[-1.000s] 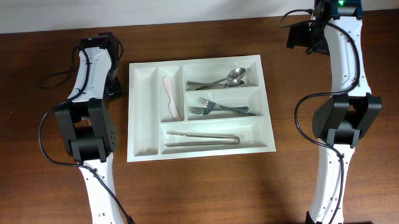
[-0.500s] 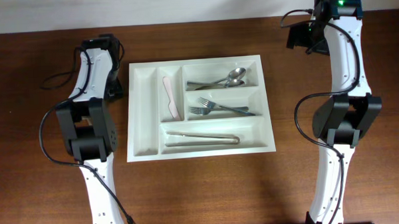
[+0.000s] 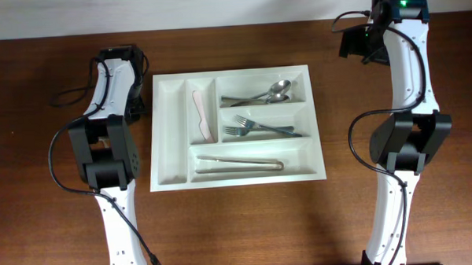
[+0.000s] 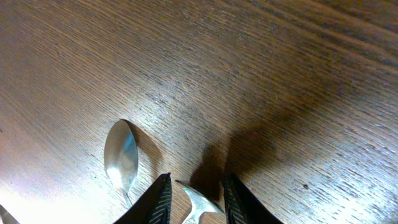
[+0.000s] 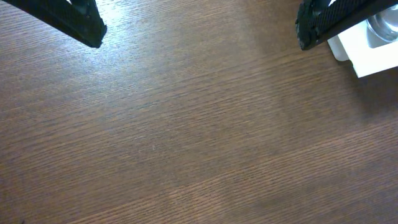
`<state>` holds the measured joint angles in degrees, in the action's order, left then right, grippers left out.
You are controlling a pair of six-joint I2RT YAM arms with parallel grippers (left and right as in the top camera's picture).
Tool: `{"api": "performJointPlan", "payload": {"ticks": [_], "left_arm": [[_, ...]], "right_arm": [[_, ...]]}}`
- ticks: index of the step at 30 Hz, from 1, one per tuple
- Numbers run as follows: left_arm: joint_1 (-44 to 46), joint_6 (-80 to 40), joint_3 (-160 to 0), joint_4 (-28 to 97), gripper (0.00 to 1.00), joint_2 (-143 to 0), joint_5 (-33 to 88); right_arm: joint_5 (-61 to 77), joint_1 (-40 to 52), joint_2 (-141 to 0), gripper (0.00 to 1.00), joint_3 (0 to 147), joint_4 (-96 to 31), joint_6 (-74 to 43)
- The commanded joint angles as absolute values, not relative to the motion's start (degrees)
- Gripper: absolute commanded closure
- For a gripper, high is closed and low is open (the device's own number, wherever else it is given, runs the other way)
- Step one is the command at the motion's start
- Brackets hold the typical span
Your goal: Pack container
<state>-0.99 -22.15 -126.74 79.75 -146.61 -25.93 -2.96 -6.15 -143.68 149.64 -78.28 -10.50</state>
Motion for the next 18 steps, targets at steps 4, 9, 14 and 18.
{"api": "performJointPlan", "payload": {"ticks": [4, 9, 14, 18], "left_arm": [[-1.02, -22.24, -126.34, 79.66, 0.85, -148.40, -25.78], [-1.02, -22.24, -126.34, 79.44, 0.98, -148.40, -25.78], [-1.02, -22.24, -126.34, 79.05, 0.98, -148.40, -25.78], [-1.02, -22.22, -126.45, 78.63, 0.98, -148.40, -25.78]], "right_arm": [[-3.49, -5.69, -143.76, 0.01, 149.40, -78.15, -10.35], [-3.49, -5.69, -143.76, 0.01, 149.40, -78.15, -10.35], [-3.49, -5.69, -143.76, 0.01, 149.40, -78.15, -10.35], [-3.49, -5.67, -143.76, 0.01, 149.40, -78.15, -10.35]]}}
